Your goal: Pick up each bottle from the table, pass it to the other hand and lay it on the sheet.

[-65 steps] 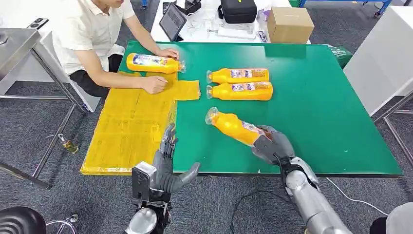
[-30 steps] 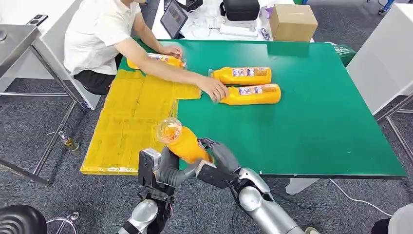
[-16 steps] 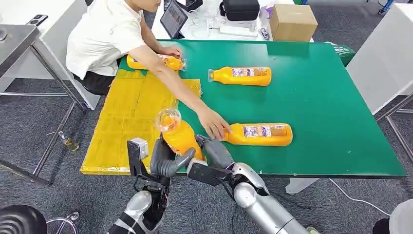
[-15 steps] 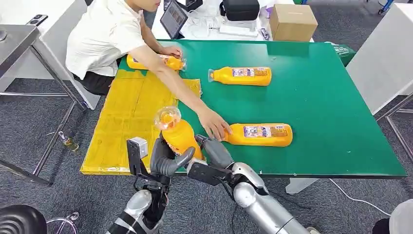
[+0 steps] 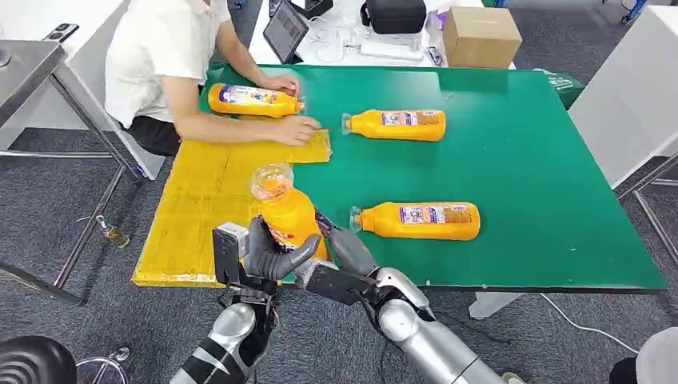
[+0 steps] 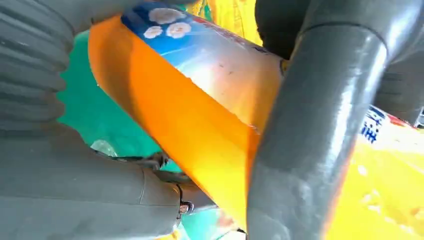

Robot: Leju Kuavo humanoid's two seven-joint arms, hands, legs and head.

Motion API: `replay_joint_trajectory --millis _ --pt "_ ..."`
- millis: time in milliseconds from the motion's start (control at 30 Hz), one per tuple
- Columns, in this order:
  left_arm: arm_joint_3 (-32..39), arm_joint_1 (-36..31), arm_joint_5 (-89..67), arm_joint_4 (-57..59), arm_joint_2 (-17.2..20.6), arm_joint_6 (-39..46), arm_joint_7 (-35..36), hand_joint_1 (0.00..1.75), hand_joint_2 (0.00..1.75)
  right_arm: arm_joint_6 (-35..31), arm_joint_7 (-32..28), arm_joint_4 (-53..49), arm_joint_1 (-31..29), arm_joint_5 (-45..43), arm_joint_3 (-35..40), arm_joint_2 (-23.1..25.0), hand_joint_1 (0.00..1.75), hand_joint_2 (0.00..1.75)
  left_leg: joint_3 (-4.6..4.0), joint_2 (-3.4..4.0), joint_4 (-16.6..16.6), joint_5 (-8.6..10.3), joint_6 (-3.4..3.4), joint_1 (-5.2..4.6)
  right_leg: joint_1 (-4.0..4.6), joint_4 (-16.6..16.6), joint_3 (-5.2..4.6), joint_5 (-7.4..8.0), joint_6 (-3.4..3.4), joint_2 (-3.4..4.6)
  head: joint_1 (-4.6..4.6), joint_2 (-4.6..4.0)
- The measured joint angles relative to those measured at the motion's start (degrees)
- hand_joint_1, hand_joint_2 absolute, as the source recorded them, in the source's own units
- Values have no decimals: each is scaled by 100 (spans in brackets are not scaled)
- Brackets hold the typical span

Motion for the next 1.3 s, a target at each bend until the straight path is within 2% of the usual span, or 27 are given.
replay_joint_trajectory --millis 133,300,467,533,633,767,833,967,1067,1167,1300 --pt "44 -3 158 -20 2 -211 37 175 175 -78 0 -87 58 -11 0 4 0 175 -1 0 0 0 0 0 0 0 0 0 0 0 0 0" --pt "173 2 749 -85 24 -680 435 175 175 -426 0 -153 170 180 -2 4 0 175 -3 -1 0 0 0 0 0 0 0 0 0 -1 2 0" --pt "413 -98 425 -29 164 -401 448 175 175 -1446 -61 -264 429 918 -35 28 0 175 -2 -1 0 0 0 1 1 1 -1 0 -1 -1 4 0" --pt "540 -123 405 44 243 -352 485 175 175 -1519 -88 -378 474 960 -28 83 0 175 4 18 -1 -3 -3 1 1 1 -10 2 -3 15 -7 0" --pt "630 -130 284 105 310 -293 479 175 175 -1585 -92 -459 513 1034 -22 85 0 175 -3 2 -1 4 -2 3 2 1 -10 -1 -3 1 4 0" --pt "758 -203 -805 164 483 478 422 175 175 -2968 -53 -618 698 1896 -179 131 0 175 -9 3 0 5 -2 2 1 2 -10 0 -2 0 2 0" --pt "958 -285 -1080 195 622 531 488 175 175 -3315 -102 -760 867 2283 -409 142 0 175 -9 3 0 5 -2 2 1 2 -11 0 -2 0 2 0" --pt "1454 -491 -2149 400 794 1069 557 175 175 -3375 -232 -1014 1167 2443 -940 225 0 175 -9 3 -1 5 -2 3 3 2 -13 -1 -3 0 2 0" --pt "1587 -789 -3665 834 951 1363 1041 175 175 -3366 -230 -1084 1197 2314 -1071 225 0 175 -8 3 -1 7 -4 4 3 2 -13 0 -3 0 2 0" --pt "1469 -1337 -5450 1581 1146 772 1918 175 175 -3162 -236 -1121 1191 2166 -1099 260 0 175 -7 2 -1 15 -7 4 3 3 -8 2 -3 0 4 0" --pt "1229 -2067 -6564 2495 1270 -179 2507 175 175 -2782 -302 -1200 1188 2020 -1139 299 0 175 -4 5 -1 18 -9 4 3 4 -9 14 -18 1 2 0"
